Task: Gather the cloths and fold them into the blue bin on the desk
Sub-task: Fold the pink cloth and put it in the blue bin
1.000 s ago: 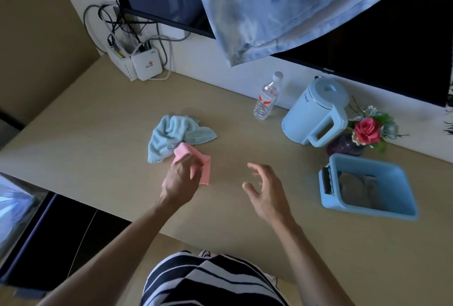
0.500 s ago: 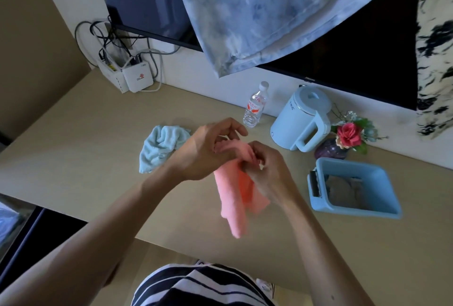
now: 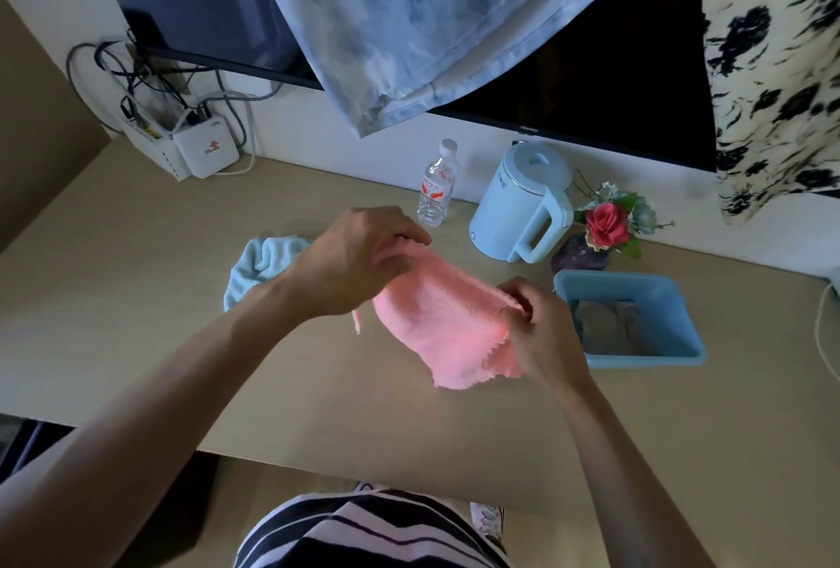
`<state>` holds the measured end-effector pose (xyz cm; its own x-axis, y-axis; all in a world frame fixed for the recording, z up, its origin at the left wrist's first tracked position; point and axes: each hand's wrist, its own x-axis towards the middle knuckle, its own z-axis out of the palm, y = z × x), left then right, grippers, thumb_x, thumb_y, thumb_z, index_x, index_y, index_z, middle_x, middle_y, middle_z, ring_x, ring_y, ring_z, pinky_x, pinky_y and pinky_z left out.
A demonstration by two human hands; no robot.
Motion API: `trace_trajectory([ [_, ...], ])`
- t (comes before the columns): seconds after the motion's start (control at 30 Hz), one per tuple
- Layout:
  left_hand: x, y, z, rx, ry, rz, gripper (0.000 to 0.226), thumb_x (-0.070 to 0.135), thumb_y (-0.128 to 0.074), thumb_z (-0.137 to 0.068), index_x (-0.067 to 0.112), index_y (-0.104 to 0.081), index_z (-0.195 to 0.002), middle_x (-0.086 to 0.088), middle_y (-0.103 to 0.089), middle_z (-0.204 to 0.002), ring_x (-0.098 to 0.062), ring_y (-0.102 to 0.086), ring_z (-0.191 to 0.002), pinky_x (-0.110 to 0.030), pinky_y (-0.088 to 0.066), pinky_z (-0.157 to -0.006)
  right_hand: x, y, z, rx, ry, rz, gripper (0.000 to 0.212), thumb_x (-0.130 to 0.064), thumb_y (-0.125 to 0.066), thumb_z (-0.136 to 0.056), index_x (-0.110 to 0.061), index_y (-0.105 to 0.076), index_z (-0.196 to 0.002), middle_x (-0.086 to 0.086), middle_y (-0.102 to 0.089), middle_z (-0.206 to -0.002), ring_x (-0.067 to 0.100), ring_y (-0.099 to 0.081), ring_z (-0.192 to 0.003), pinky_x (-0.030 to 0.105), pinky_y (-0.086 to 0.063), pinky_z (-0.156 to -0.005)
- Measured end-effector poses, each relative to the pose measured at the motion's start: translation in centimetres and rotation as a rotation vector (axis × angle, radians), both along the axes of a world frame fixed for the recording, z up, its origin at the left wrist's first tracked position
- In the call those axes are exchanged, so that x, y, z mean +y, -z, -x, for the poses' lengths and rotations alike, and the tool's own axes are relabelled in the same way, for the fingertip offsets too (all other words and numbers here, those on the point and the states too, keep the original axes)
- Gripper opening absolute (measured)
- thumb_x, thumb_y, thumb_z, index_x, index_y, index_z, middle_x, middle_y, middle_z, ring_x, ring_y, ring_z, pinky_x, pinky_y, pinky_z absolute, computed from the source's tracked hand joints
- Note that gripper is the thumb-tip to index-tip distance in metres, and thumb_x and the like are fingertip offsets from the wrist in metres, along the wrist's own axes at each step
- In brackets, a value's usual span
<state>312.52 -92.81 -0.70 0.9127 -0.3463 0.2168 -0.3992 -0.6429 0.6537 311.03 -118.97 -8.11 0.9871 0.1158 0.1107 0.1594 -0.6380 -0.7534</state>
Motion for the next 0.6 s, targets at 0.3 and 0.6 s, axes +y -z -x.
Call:
trace_trajectory([
  [0.3, 2.5, 1.4, -2.3, 0.041, -0.053, -0.025, 0.013, 0.011, -0.076, -0.082, 0.022, -0.07, -0.087, 0.018, -0.066, -0.078, 0.004, -0.06, -0.073, -0.01, -0.041, -0.059, -2.6, 0.4, -1.5, -0.028, 0.116, 0.075, 0.027, 0.006, -0.055, -0.081, -0.015, -0.07, -0.091, -0.014, -0.068, -0.081, -0.011, -0.061, -0.08, 0.004, -0.041, -0.067],
  [0.6, 3.9, 4.9, -6.9, 0.081, -0.13, -0.137, 0.004, 0.004, -0.069, -0.09, 0.006, -0.072, -0.091, -0.002, -0.067, -0.084, -0.004, -0.055, -0.066, 0.0, -0.038, -0.062, -5.0, 0.4, -5.7, -0.05, 0.119, 0.156, 0.012, -0.005, -0.061, -0.091, -0.013, -0.07, -0.09, -0.011, -0.065, -0.077, -0.006, -0.058, -0.069, 0.011, -0.036, -0.059],
])
